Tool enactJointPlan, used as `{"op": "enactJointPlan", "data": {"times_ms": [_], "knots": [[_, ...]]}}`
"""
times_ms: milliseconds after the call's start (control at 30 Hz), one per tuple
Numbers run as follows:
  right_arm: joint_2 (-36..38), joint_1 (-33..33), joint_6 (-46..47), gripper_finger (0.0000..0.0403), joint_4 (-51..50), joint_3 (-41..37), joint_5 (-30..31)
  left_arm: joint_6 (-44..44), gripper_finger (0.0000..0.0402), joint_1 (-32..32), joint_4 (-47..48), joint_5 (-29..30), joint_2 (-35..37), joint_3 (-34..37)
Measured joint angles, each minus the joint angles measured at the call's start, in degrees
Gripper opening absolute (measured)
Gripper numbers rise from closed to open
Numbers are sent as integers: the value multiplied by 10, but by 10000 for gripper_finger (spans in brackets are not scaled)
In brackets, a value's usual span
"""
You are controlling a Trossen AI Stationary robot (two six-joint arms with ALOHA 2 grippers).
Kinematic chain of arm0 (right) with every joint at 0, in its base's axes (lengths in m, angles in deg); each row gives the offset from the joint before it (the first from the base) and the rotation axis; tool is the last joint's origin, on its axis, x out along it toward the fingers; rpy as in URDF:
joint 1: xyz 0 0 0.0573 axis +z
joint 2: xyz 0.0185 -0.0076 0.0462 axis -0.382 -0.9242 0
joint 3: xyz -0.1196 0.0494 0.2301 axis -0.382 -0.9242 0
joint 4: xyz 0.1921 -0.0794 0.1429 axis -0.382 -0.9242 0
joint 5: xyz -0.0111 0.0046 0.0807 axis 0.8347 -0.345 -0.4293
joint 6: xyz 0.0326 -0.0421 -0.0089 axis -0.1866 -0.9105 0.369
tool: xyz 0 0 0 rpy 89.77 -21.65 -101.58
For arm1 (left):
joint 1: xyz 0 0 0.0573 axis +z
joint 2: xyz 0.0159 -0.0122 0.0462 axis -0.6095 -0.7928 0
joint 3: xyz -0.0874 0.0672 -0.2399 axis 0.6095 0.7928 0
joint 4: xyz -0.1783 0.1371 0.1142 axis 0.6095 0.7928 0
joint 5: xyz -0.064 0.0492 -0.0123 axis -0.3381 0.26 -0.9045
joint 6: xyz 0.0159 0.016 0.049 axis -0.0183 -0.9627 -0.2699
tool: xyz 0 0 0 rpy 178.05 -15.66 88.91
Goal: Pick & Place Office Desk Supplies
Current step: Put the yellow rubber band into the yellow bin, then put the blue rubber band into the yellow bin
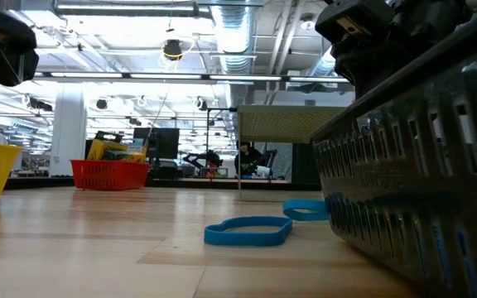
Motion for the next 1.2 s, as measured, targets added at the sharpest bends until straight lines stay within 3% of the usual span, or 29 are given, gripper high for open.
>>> {"op": "enactJointPlan", "data": {"times_ms": [467, 600, 800, 1000, 1200], "knots": [[0, 1, 0, 168, 3, 0, 2, 43, 152, -4, 2, 12, -1, 0], [0, 3, 0, 168, 4, 0, 1, 42, 153, -6, -2, 52, 42, 0], [0, 2, 27, 168, -14, 0, 14, 15, 156, -6, -6, 156, 115, 0], [0, -3, 49, 168, -78, 0, 15, -75, 155, -6, -58, 228, 162, 0], [-19, -14, 44, 168, -80, 0, 13, -154, 154, -4, -131, 268, 171, -1]]}}
